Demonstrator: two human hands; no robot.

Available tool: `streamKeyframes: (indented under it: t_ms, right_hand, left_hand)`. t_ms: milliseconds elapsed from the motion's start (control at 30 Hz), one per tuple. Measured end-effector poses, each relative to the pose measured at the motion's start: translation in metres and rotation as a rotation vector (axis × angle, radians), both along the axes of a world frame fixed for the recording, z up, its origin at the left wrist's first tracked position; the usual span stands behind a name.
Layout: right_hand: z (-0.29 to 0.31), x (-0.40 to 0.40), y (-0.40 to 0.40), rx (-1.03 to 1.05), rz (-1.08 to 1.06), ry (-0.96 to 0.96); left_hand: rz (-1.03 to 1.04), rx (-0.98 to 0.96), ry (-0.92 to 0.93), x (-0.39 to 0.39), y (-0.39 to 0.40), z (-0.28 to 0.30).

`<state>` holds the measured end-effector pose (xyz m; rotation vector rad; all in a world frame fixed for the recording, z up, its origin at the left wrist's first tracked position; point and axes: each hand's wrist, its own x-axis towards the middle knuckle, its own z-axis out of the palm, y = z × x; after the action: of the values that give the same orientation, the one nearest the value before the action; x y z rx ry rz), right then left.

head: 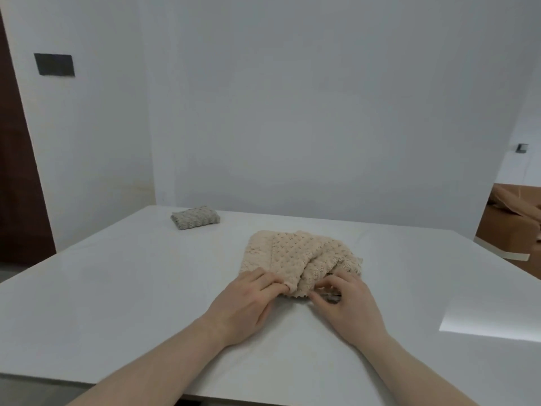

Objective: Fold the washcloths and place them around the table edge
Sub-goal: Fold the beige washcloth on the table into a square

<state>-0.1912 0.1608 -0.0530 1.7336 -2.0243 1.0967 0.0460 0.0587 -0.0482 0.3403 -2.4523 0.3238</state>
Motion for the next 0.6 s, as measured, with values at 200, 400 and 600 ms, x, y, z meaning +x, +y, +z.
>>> streamKeyframes:
  t_ms: [200, 400, 600]
  right_hand:
    - [-0.0021, 0.0001, -0.0007, 0.194, -0.071, 0.020]
    - [-0.0034, -0.0029, -0.0041, 0.100, -0.094, 0.013]
    - [-0.0013, -0.0023, -0.0026, 0.178, -0.077, -0.017]
  left_hand:
    - [-0.009, -0.074, -0.060, -0.0039, 0.0001, 0.0017]
    - [0.002, 0.037, -0.001, -0.0066, -0.0024, -0.0001]
    - [0.066, 0.102, 0.228, -0.0012, 0.0008, -0.0039]
